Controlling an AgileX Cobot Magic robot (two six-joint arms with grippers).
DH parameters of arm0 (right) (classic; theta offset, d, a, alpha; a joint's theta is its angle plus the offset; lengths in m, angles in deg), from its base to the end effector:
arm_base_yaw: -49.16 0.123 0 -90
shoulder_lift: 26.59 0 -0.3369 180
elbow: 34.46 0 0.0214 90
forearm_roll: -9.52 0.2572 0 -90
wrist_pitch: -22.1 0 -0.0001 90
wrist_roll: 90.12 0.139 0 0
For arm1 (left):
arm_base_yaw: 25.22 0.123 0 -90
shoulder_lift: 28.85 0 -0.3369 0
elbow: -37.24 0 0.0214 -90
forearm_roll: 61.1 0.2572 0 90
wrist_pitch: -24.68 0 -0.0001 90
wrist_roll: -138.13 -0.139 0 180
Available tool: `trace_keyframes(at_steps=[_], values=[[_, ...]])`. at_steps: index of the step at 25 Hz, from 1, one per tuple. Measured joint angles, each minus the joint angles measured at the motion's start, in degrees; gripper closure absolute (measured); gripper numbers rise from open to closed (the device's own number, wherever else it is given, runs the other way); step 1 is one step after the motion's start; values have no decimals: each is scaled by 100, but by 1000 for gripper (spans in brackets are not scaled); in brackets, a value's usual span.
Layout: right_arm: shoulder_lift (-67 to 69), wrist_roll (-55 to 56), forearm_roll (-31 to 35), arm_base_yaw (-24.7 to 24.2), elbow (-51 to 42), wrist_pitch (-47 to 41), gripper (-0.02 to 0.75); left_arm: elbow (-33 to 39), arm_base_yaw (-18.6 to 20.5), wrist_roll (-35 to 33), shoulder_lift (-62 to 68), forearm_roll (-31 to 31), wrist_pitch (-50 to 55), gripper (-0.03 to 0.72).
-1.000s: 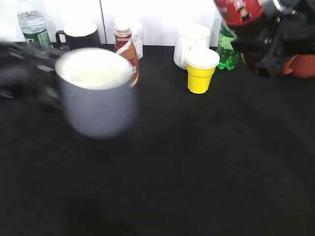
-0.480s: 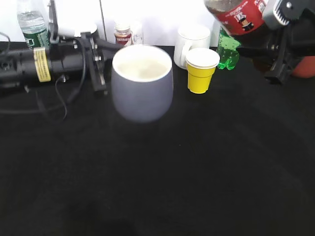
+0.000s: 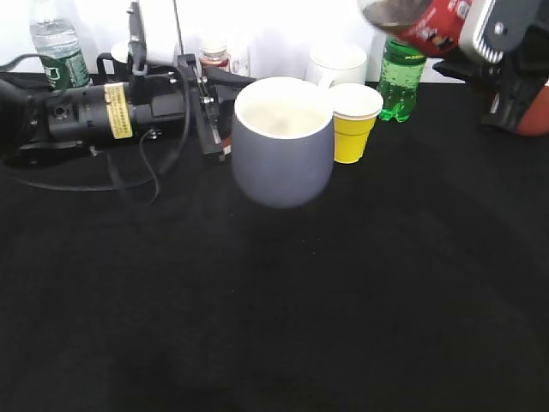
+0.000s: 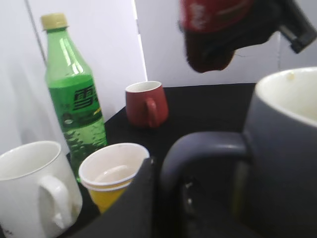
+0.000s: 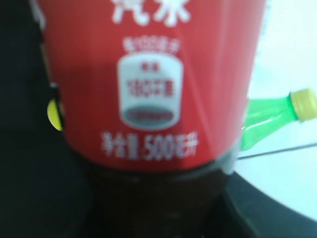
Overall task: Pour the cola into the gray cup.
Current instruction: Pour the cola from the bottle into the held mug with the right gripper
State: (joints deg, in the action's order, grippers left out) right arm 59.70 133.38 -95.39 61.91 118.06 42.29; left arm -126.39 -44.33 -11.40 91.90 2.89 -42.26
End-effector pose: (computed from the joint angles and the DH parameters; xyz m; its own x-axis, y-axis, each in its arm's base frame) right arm 0.3182 0.1194 0.3112 0.2151 -0.8074 -0.5493 -0.6496 0.3017 -0.6979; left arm 0.3792 -0.2530 0.2368 0.1184 0.0448 -0.9920 0.9582 0.2569 0.1259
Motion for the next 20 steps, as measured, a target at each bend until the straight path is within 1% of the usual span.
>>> trace_keyframes(at_steps=[2, 8, 13, 16, 20], values=[[0, -433, 0, 0, 0, -4, 393, -166, 0, -6, 1, -74, -9, 636], [0, -1260, 0, 6, 0, -154, 393, -192, 0, 73, 1, -153, -9, 636], [0, -1954, 0, 122, 0, -605, 393, -192, 0, 171, 1, -111, 10, 636], [0, -2076, 0, 122, 0, -712, 393, -192, 0, 232, 1, 85, 55, 636], [0, -2217, 0, 122, 0, -727, 393, -192, 0, 262, 77, 85, 81, 636]])
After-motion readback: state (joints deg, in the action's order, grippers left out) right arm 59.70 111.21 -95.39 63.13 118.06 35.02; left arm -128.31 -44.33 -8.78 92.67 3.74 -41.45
